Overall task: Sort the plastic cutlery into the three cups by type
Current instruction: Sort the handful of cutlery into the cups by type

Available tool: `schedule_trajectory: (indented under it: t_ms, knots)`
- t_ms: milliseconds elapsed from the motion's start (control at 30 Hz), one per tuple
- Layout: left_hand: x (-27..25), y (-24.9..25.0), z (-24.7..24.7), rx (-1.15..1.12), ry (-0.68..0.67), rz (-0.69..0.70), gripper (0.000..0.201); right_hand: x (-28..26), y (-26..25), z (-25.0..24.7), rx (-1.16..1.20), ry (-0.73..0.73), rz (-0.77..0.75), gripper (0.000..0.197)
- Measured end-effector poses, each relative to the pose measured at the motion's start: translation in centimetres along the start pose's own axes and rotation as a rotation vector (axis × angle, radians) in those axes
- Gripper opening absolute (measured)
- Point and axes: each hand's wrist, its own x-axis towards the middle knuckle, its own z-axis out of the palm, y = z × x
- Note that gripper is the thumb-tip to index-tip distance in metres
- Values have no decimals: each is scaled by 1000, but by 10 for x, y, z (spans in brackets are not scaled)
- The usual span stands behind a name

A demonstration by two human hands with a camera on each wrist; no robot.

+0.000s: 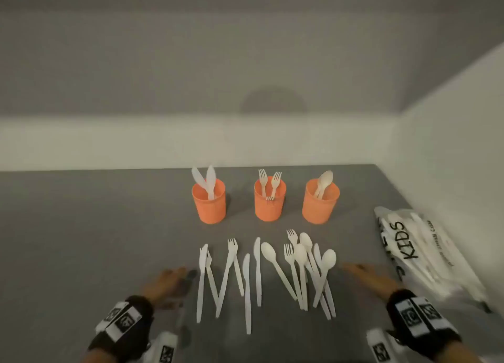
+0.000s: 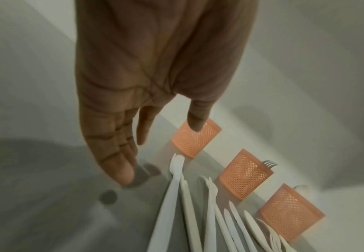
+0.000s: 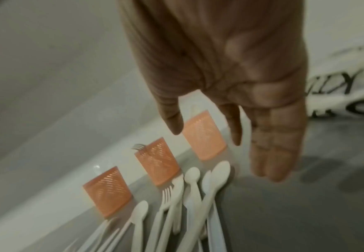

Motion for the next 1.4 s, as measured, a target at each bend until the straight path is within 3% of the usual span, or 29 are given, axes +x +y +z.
schedule_trajectory:
  t_ms: [133, 267, 400, 500, 600, 633, 700, 1133, 1400]
  knots:
    - [19, 15, 27, -64, -13, -48, 45, 23, -13, 29, 17, -37, 145, 62]
    - [39, 25, 61, 84, -6, -8, 77, 43, -25, 57, -204, -82, 168, 79]
    - [35, 40, 102, 227, -34, 43, 75, 49, -41, 85, -426, -89, 99, 98]
    - [51, 39, 136, 256, -137, 93, 82, 48, -51, 109, -530, -93, 49, 112]
    - [47, 39, 162, 80, -262, 36, 93, 46, -54, 130, -581, 1, -6, 87]
    - [34, 46, 166, 52, -299, 5, 83, 45, -55, 134, -606, 30, -24, 79]
    - [13, 56, 169, 40, -354, -41, 58, 45, -53, 140, -653, 41, -47, 80]
    - [16, 48, 173, -235, -407, -76, 29, 54, -56, 128, -651, 29, -184, 35]
    - [15, 43, 165, -279, -440, -66, 34, 54, -57, 123, -663, -8, -273, 36]
